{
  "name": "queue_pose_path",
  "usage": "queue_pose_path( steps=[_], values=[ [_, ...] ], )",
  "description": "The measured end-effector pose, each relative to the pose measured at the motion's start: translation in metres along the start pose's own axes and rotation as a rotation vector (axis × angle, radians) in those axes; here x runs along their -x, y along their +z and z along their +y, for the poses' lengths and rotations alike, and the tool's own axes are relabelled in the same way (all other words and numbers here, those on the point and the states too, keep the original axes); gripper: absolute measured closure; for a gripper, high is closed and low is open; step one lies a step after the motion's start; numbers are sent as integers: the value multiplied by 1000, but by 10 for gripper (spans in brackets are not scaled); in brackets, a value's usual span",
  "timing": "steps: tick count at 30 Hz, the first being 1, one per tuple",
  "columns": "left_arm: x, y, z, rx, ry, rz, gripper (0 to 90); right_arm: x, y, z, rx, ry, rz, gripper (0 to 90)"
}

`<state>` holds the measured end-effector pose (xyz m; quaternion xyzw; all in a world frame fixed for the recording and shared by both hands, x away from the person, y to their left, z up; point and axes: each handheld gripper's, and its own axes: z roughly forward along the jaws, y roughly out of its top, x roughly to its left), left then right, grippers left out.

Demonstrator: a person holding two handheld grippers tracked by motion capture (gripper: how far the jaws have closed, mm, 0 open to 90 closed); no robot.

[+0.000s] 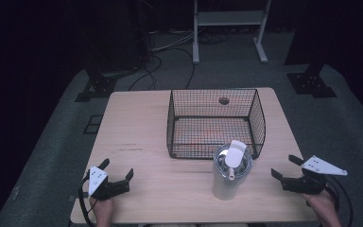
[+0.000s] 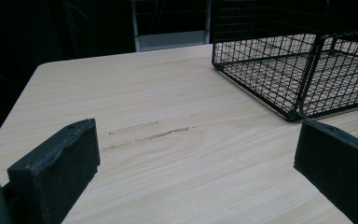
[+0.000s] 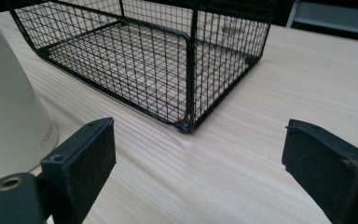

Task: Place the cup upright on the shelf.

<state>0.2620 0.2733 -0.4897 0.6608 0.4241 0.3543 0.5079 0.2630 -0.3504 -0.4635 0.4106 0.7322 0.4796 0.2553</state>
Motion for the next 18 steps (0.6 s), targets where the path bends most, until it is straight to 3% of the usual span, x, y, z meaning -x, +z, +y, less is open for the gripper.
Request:
queue_pose_path(
  steps=[18],
  values=[
    [1, -1, 0, 7, 4, -3, 0, -23, -3, 24, 6, -105, 90, 90]
  ],
)
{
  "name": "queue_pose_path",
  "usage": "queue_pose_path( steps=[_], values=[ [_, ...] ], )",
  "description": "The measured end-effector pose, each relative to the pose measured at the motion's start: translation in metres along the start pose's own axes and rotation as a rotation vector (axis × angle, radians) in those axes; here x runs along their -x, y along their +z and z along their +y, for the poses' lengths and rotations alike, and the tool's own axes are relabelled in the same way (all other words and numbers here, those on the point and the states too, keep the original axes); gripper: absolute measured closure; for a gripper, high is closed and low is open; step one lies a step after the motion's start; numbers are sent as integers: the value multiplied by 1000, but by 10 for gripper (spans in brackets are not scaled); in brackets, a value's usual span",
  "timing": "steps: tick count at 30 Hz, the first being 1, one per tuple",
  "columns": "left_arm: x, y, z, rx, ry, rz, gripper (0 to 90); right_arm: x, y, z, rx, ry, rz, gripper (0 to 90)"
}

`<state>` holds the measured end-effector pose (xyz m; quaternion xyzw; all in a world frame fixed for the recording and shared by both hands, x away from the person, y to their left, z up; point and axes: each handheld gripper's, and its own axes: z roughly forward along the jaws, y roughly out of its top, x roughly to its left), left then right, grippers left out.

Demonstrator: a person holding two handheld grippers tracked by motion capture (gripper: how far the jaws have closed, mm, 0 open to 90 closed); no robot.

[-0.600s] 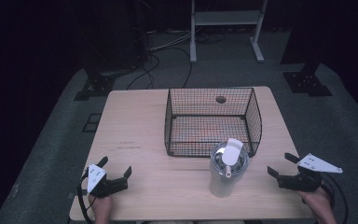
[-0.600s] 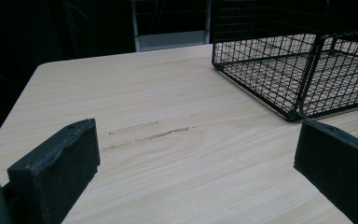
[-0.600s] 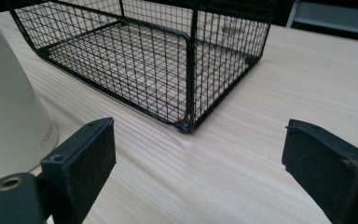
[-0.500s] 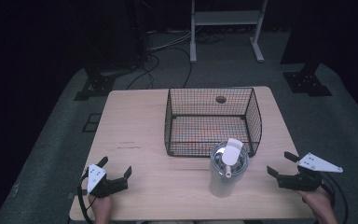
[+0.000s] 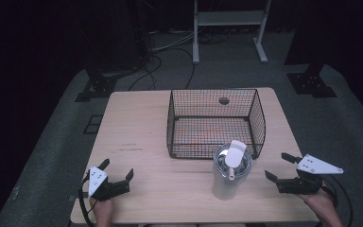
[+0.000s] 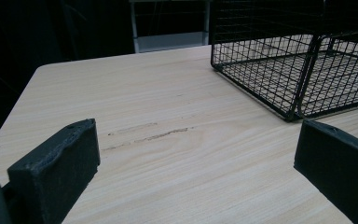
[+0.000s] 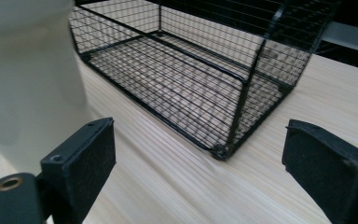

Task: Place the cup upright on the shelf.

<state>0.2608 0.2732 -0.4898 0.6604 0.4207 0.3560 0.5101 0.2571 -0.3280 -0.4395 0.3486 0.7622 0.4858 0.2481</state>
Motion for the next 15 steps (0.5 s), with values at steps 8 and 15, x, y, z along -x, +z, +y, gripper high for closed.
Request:
queue_pose_path(
  steps=[8, 15],
  values=[
    [0, 0, 0, 0, 0, 2, 0, -15, -3, 12, -4, -65, 56, 90],
    [0, 0, 0, 1, 0, 1, 0, -27, -6, 22, 0, -120, 107, 90]
  ],
)
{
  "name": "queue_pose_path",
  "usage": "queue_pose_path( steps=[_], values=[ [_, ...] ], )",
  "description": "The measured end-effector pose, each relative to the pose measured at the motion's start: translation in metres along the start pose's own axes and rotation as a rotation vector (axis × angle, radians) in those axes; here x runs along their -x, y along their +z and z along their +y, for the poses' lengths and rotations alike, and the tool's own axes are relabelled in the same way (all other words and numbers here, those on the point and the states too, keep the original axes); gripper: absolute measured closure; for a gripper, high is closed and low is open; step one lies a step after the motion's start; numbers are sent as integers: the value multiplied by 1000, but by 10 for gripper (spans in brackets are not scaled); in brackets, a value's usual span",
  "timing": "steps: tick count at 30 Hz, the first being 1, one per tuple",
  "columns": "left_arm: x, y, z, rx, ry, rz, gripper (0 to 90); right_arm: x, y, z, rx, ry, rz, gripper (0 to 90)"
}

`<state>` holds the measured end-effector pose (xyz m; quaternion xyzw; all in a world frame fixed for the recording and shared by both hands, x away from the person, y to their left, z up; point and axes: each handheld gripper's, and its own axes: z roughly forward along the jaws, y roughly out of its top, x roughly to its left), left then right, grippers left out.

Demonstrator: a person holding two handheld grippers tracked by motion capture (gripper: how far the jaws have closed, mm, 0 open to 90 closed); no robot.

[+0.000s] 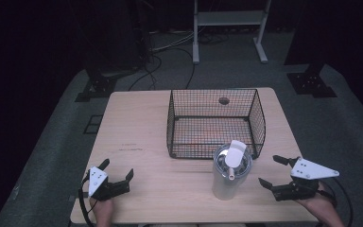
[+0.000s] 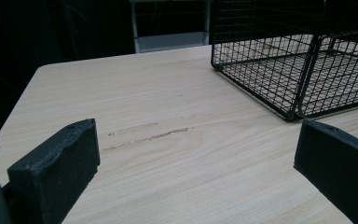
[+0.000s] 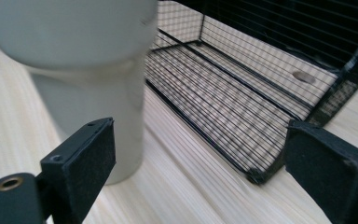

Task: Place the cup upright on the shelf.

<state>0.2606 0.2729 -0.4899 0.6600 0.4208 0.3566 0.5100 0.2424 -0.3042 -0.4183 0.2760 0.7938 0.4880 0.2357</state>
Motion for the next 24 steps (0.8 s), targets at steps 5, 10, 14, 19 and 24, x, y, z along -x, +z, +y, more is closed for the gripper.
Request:
queue_pose_path(
  steps=[5, 10, 14, 19, 24],
  values=[
    [0, 0, 0, 0, 0, -2, 0, -6, 0, 6, 13, -22, 38, 90],
    [-1, 0, 0, 4, -6, -3, 0, -12, 3, 8, 7, -32, 71, 90],
    [-1, 0, 0, 4, -6, -4, 0, -17, 7, 9, 8, -36, 102, 90],
    [-1, 0, 0, 6, -7, -4, 0, -24, 13, 10, 15, -39, 157, 90],
    [-1, 0, 0, 5, -7, -4, 0, -29, 23, 8, 12, -39, 202, 90]
  ],
)
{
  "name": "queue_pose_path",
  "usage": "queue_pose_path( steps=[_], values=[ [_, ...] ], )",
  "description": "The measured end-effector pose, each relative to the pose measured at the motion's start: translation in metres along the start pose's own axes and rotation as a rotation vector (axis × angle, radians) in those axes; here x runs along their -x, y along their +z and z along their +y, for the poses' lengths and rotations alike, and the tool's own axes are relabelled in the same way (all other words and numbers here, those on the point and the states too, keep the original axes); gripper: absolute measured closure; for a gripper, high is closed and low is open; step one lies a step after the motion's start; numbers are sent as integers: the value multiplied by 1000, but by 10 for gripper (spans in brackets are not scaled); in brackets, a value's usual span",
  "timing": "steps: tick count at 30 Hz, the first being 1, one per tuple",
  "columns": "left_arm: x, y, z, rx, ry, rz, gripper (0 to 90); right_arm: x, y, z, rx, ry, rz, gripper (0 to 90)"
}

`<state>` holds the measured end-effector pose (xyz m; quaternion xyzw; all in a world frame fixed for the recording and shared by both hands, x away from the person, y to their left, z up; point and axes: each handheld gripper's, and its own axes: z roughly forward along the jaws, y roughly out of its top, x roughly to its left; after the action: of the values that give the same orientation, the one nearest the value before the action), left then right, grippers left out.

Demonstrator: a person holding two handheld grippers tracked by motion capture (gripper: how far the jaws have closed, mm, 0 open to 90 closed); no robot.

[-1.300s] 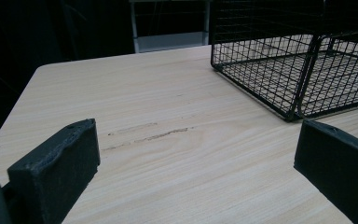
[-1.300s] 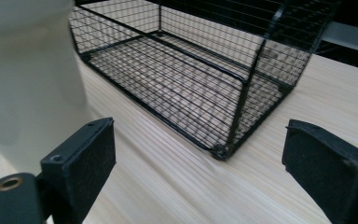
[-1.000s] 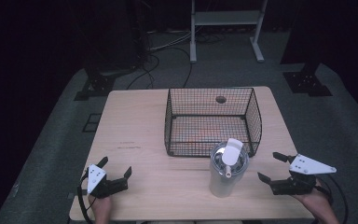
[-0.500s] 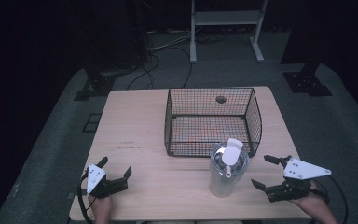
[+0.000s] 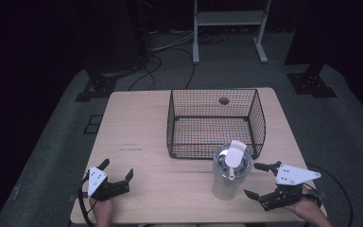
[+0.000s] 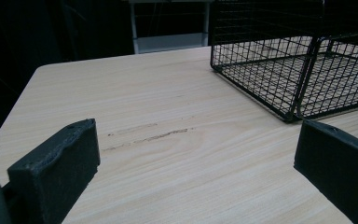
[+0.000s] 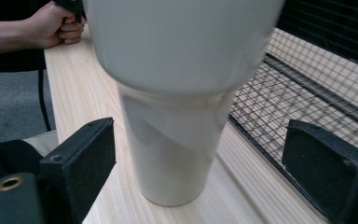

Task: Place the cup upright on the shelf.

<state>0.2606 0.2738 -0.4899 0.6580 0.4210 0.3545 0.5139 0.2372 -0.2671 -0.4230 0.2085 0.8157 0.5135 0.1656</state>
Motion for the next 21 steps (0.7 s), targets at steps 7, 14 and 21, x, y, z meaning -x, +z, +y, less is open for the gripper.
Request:
queue_pose_path(
  steps=[7, 14, 21],
  values=[
    [0, 0, 0, 0, 1, -1, 0, -2, 15, -5, 19, 13, 46, 90],
    [0, 0, 0, 2, 1, -3, 0, -2, 27, -8, 27, 27, 63, 90],
    [0, 0, 0, 3, 1, -3, 0, -1, 36, -7, 30, 32, 85, 90]
  ],
)
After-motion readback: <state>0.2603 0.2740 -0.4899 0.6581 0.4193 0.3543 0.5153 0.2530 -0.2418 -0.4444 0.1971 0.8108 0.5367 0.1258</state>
